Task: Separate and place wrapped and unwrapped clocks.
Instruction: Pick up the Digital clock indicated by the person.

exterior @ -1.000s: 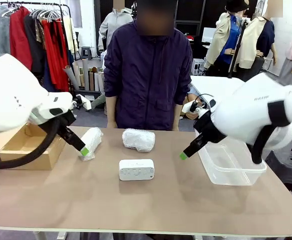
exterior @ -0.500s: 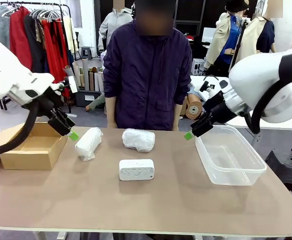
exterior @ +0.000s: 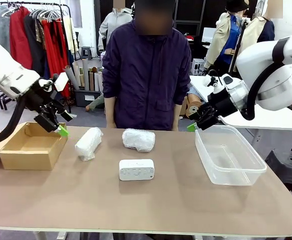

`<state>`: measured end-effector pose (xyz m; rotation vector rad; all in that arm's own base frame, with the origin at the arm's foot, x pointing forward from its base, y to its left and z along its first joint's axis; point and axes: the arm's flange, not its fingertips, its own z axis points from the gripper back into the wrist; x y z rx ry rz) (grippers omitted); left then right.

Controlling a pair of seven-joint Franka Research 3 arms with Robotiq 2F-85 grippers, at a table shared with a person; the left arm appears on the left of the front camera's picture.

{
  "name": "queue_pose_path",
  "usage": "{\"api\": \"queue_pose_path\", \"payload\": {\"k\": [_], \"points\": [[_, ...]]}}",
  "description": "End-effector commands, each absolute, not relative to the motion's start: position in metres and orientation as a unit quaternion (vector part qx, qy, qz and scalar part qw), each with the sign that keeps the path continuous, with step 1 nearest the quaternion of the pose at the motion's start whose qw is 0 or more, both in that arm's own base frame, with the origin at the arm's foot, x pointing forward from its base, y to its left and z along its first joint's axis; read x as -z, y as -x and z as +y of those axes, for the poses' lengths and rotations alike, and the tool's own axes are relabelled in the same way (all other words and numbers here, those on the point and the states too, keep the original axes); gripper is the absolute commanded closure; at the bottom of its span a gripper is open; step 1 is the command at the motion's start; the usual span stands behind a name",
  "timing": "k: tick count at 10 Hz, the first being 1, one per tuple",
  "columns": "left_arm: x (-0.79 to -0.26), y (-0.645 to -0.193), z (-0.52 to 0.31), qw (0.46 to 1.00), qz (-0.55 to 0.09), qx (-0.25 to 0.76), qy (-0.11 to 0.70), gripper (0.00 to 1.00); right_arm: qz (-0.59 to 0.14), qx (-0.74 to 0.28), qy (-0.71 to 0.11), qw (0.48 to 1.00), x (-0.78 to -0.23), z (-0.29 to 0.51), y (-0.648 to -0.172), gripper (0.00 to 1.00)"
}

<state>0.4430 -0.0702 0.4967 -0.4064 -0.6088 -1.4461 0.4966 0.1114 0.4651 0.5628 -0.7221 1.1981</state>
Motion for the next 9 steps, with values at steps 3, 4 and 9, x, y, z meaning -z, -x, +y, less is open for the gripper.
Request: {"api": "queue_pose_path", "payload": {"k": [3, 4, 9], "points": [[-0.497, -0.443, -0.070, 0.689, -0.272, 0.646, 0.182, 0.00, -0.328, -0.544, -0.255, 0.729, -0.465, 0.111, -0.497, 0.00], [-0.497, -0.443, -0.070, 0.689, -0.272, 0.646, 0.182, 0.00, -0.328, -0.544, -0.255, 0.729, -0.465, 0.111, -0.497, 0.00], [-0.529, -0.470, -0.039, 0.653, -0.292, 0.662, 0.225, 0.00, -0.332, -0.606, -0.280, 0.666, -0.494, 0.100, -0.512, 0.00]]}}
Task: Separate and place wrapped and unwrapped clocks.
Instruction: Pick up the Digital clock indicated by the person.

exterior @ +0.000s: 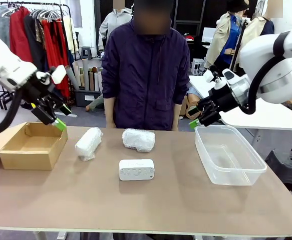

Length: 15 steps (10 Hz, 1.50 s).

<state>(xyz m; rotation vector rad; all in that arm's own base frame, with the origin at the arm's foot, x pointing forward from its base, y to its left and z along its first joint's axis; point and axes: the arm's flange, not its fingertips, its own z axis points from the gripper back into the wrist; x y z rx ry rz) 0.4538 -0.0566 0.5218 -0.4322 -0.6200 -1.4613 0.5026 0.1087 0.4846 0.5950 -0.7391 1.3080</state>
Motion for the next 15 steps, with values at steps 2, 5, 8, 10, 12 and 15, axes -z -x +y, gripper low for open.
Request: {"api": "queue_pose_path", "payload": {"k": [2, 5, 8, 10, 12, 15], "points": [[-0.536, -0.491, -0.028, 0.636, -0.295, 0.670, 0.243, 0.00, -0.321, -0.617, -0.302, 0.652, -0.506, 0.092, -0.528, 0.00], [-0.550, -0.515, -0.012, 0.610, -0.317, 0.678, 0.260, 0.00, -0.326, -0.620, -0.311, 0.642, -0.520, 0.079, -0.549, 0.00], [-0.547, -0.538, 0.006, 0.611, -0.359, 0.653, 0.269, 0.00, -0.327, -0.625, -0.304, 0.641, -0.529, 0.070, -0.560, 0.00], [-0.540, -0.556, 0.015, 0.610, -0.379, 0.645, 0.261, 0.00, -0.330, -0.619, -0.312, 0.641, -0.526, 0.064, -0.568, 0.00], [-0.532, -0.566, 0.015, 0.620, -0.387, 0.635, 0.250, 0.00, -0.326, -0.620, -0.319, 0.639, -0.527, 0.055, -0.572, 0.00], [-0.524, -0.570, 0.006, 0.624, -0.382, 0.631, 0.259, 0.00, -0.317, -0.619, -0.329, 0.639, -0.516, 0.042, -0.577, 0.00]]}}
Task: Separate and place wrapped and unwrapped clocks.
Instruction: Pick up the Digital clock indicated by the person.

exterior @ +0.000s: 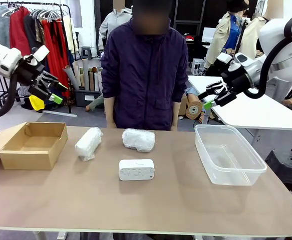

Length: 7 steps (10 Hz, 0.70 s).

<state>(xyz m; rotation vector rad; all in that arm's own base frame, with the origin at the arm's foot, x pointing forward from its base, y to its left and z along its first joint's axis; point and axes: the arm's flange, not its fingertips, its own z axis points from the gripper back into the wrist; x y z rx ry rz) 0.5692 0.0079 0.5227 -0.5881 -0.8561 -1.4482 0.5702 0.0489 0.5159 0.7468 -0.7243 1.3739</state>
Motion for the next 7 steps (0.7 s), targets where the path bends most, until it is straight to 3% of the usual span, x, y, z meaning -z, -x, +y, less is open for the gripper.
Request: {"api": "queue_pose_path", "payload": {"k": [1, 7], "points": [[-0.5212, -0.5701, 0.0040, 0.624, -0.380, 0.631, 0.260, 0.00, -0.320, -0.618, -0.330, 0.638, -0.5130, 0.0382, -0.5767, 0.00], [-0.5204, -0.5692, -0.0008, 0.625, -0.371, 0.636, 0.261, 0.00, -0.319, -0.606, -0.331, 0.649, -0.5072, 0.0387, -0.5724, 0.00]]}}
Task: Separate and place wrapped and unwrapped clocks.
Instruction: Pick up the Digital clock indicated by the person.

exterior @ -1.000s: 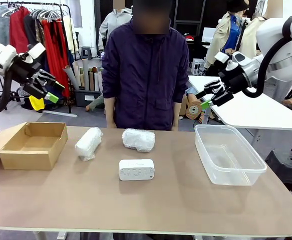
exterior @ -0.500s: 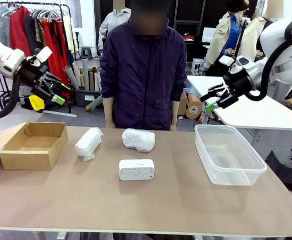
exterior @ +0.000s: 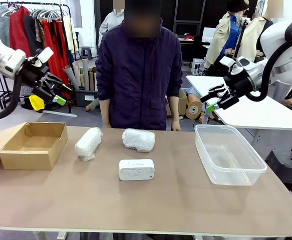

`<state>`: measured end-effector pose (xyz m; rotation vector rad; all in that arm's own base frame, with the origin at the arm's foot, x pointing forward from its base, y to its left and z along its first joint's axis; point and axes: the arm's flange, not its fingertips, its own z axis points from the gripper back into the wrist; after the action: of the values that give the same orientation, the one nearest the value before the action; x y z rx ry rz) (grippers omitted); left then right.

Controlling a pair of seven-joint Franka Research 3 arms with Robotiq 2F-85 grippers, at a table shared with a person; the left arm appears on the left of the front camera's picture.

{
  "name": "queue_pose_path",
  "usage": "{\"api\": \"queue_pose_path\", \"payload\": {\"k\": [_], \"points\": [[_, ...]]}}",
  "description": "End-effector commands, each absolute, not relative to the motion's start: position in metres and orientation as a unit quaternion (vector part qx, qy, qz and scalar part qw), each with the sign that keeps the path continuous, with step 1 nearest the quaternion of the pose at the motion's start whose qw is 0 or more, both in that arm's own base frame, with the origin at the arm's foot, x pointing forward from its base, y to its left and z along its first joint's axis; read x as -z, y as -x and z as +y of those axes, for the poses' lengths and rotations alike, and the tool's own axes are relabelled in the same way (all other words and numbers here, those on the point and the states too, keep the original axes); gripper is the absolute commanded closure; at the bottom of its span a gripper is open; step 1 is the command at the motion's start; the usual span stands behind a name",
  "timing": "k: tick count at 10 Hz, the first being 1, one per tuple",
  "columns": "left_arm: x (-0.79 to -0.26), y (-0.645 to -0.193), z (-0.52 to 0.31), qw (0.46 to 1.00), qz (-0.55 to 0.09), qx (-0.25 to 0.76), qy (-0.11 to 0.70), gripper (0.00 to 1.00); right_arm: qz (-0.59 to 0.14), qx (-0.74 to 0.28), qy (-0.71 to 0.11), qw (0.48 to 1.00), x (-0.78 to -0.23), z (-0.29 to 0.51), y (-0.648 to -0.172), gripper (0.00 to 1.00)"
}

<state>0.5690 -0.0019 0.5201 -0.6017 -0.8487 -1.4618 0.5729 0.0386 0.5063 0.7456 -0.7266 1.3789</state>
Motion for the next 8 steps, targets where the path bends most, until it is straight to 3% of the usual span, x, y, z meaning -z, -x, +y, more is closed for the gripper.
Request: {"api": "queue_pose_path", "payload": {"k": [1, 8], "points": [[-0.5204, -0.5692, -0.0008, 0.625, -0.371, 0.636, 0.261, 0.00, -0.319, -0.606, -0.331, 0.649, -0.5072, 0.0387, -0.5724, 0.00], [-0.5204, -0.5692, -0.0008, 0.625, -0.371, 0.636, 0.261, 0.00, -0.319, -0.606, -0.331, 0.649, -0.5072, 0.0387, -0.5724, 0.00]]}}
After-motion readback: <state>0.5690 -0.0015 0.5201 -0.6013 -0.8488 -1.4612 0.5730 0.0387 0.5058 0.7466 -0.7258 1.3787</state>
